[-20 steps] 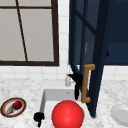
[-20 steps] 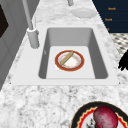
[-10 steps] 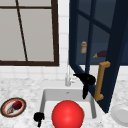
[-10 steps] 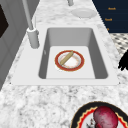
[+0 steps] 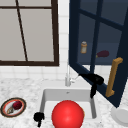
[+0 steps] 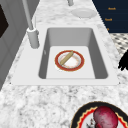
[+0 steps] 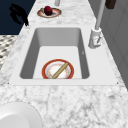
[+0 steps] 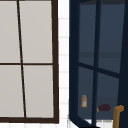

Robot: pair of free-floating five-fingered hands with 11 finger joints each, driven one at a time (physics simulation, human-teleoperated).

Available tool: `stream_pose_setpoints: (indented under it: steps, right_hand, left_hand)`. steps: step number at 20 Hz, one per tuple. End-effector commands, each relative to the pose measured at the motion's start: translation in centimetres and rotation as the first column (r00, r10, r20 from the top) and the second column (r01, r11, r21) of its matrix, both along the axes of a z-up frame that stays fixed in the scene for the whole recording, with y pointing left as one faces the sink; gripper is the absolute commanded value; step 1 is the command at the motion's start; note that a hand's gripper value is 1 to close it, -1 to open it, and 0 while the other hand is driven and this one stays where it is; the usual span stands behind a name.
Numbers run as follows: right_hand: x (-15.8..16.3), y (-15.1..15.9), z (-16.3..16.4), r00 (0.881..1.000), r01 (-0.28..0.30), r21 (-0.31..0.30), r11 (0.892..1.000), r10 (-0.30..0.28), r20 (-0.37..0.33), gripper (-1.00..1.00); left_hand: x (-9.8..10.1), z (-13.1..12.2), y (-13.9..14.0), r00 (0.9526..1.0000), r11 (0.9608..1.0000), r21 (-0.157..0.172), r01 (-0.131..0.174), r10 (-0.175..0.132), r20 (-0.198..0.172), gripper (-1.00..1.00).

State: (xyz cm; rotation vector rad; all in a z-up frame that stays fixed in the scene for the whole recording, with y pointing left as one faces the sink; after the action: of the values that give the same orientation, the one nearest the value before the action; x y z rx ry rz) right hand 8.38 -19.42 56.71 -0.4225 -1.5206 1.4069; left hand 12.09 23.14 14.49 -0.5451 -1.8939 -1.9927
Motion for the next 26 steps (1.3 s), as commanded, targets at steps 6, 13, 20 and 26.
stream_pose_setpoints:
  steps: [6,13,20,26]
  right_hand:
    - [3.2,-5.7,-2.3,0.995,-0.095,0.038,0.995,0.094,0.023,-1.00]
    - [5.6,-7.3,-3.0,0.990,-0.128,0.056,0.990,0.124,0.073,-1.00]
    - [9.8,-9.1,-4.2,0.974,-0.206,0.082,0.975,0.196,0.112,-1.00]
    - [11.8,-12.7,-4.5,0.948,-0.298,0.130,0.946,0.277,0.158,-1.00]
  left_hand:
    - [0.0,0.0,0.0,1.0000,1.0000,0.000,0.000,0.000,0.000,0.00]
    - [0.0,0.0,0.0,1.0000,1.0000,0.000,0.000,0.000,0.000,0.00]
    - [0.0,0.0,0.0,1.0000,1.0000,0.000,0.000,0.000,0.000,0.00]
    - [0.0,0.0,0.0,1.0000,1.0000,0.000,0.000,0.000,0.000,0.00]
